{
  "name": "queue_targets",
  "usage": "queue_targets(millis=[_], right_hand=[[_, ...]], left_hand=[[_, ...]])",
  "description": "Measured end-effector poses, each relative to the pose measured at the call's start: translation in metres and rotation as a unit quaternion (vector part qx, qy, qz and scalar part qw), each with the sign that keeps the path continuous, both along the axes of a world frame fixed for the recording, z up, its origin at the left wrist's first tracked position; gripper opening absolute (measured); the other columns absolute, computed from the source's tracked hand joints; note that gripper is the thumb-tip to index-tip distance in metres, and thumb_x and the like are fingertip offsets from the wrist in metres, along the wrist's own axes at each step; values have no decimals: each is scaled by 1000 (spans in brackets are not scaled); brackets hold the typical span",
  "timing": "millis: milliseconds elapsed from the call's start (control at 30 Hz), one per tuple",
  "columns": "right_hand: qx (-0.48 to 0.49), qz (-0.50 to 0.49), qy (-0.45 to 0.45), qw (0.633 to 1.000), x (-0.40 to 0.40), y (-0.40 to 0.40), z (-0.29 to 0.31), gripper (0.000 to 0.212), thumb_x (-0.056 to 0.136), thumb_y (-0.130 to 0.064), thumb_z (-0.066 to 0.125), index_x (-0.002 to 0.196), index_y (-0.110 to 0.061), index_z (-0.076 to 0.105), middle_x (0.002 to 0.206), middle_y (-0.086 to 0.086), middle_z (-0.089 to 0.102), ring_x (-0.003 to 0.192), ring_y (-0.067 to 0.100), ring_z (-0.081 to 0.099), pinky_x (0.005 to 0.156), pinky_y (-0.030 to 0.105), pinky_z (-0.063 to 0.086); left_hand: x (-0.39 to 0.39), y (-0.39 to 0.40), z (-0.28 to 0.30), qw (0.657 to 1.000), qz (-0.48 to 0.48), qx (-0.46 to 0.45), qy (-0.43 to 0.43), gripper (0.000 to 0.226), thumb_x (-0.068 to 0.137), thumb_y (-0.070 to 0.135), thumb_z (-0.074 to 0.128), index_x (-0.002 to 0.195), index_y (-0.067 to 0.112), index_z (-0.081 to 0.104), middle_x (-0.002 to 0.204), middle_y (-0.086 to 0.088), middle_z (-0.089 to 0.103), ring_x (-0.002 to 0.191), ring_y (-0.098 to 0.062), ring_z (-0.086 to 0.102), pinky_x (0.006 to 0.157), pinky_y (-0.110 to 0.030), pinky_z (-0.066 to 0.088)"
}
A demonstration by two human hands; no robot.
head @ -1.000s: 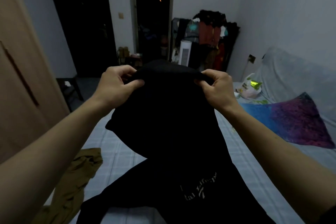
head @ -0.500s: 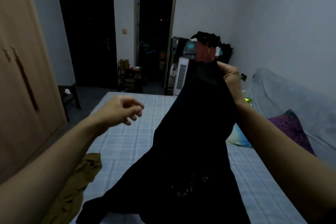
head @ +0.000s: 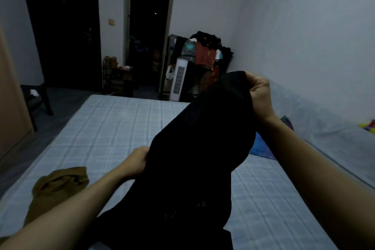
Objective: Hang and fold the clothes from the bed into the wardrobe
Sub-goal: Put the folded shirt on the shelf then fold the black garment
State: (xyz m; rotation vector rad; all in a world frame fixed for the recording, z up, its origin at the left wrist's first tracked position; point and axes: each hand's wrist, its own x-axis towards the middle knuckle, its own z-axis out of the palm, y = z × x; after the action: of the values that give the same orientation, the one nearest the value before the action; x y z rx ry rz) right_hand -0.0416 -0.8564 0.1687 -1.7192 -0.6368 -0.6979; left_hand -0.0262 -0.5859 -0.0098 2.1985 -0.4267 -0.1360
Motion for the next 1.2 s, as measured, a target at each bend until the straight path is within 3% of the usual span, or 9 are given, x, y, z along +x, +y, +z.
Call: queue_targets(millis=[100,167,267,367,433,467,700,967,1200], right_hand=[[-9,-19,16,1000,-4,-17,-10,21,75,-5,66,91,-17,70,82,-14,74,78,5,67,73,20,53],[-44,-8,15,999,-6,-25,-20,22,77,-1,68,95,-14,71,89,-8,75,83,11,68,76,24,53],[-112,51,69,990,-4,-32,-30,26,80,4,70,101,-12,74,99,4,75,91,19,70,80,29,55],[-293,121,222,922,-1,-35,-28,39,86,8,65,115,-18,71,110,1,74,104,15,70,89,28,55],[-404,108,271,867,5,-31,-32,50,89,13,57,121,-25,66,116,-4,71,109,8,66,95,30,54],[-413,91,275,863,7,-27,-35,53,90,14,54,122,-27,65,118,-5,70,110,5,65,97,32,53],[-294,35,235,926,20,7,-58,32,90,-10,68,120,-19,65,110,-1,70,104,5,66,96,28,53],[-225,91,233,942,42,68,-115,47,84,-24,77,127,-31,59,113,-14,66,104,-3,62,83,19,53],[-209,191,222,933,31,106,-140,43,83,-14,75,123,-18,61,111,2,66,101,20,66,87,40,56]], left_hand=[[15,27,10,1000,27,-13,-1,37,78,-17,60,61,15,62,56,9,58,58,6,51,60,-27,38],[22,44,27,1000,27,-7,-4,27,79,-21,60,82,3,72,74,-7,70,70,-11,63,65,-26,45],[27,59,54,999,34,28,-12,21,81,-15,64,85,4,72,77,-14,70,71,-18,66,63,-26,48],[27,64,81,998,46,34,-20,19,83,-11,67,87,6,74,84,-16,73,78,-23,70,70,-34,52],[27,64,95,998,47,38,-28,20,84,-11,67,89,6,74,87,-15,73,83,-25,71,70,-33,53],[27,64,100,997,52,42,-38,20,84,-12,67,89,6,74,87,-15,73,84,-25,71,69,-30,53],[15,65,131,991,53,84,-89,20,83,-7,71,91,11,75,89,-10,73,83,-23,71,77,-40,59],[-4,70,167,985,36,65,-156,26,81,-8,72,89,16,75,81,-5,74,76,-17,72,69,-34,59],[-13,71,167,972,68,61,-216,34,77,-12,71,90,19,75,82,-1,74,77,-12,72,70,-35,61]])
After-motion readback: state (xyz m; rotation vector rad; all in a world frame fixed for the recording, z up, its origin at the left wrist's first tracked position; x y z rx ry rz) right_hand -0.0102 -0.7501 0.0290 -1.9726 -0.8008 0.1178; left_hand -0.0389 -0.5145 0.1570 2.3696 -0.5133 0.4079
